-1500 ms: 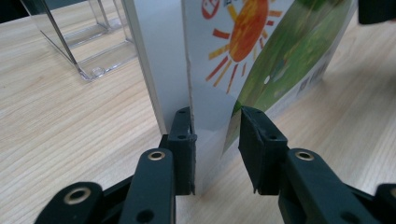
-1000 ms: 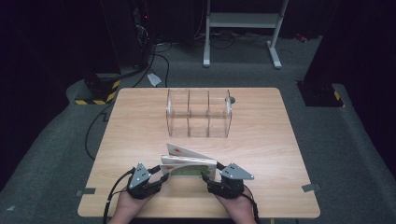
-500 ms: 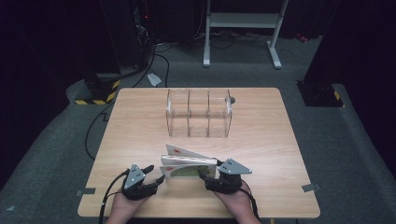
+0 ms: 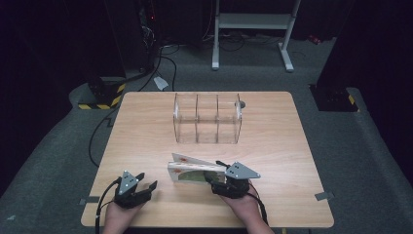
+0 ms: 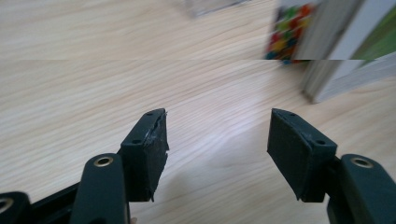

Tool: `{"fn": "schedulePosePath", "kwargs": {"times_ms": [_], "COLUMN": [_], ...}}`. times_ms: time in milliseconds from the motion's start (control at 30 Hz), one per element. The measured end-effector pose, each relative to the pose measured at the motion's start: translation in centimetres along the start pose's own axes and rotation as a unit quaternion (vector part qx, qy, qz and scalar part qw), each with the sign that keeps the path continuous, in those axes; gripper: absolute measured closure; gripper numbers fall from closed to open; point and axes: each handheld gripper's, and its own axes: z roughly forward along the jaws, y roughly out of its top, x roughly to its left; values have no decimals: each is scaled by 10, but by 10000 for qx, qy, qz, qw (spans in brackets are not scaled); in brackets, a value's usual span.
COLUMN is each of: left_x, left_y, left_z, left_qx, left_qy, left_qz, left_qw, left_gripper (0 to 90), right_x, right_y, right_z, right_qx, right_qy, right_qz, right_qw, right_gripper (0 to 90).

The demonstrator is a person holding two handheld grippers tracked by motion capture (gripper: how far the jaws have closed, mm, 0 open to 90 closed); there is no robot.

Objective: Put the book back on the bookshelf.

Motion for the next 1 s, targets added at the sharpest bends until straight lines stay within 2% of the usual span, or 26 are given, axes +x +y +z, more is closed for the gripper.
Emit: {"fn": "schedulePosePath", "kwargs": {"times_ms": [100, 300, 433, 633, 667, 800, 900, 1000], "left_x": [5, 5, 7, 9, 10, 10, 10, 11], "left_y": [-1, 0, 1, 3, 4, 8, 10, 13], "left_z": [1, 4, 8, 12, 12, 12, 14, 16], "left_qx": [61, 160, 259, 452, 431, 358, 387, 379], "left_qy": [100, 283, 400, 391, 410, 366, 399, 430], "left_qz": [-172, -114, -146, -252, -209, -321, -220, -202], "left_qw": [9998, 9994, 9988, 9979, 9980, 9982, 9982, 9982], "left_gripper": [371, 344, 315, 301, 301, 301, 300, 291], "right_x": [-1, -3, -4, -1, 1, 6, 8, 9], "right_y": [0, 0, -1, -3, -3, -5, -4, -4], "right_z": [-1, -3, -5, -9, -10, -11, -12, -13], "right_qx": [0, 5, -13, -96, -103, -117, -80, -72], "right_qy": [41, 159, 216, 222, 224, 260, 197, 146], "right_qz": [16, 122, 90, -49, -72, -186, -239, -267], "right_qw": [10000, 9998, 9997, 9997, 9997, 9994, 9995, 9995], "right_gripper": [390, 418, 500, 601, 618, 710, 734, 740]}}
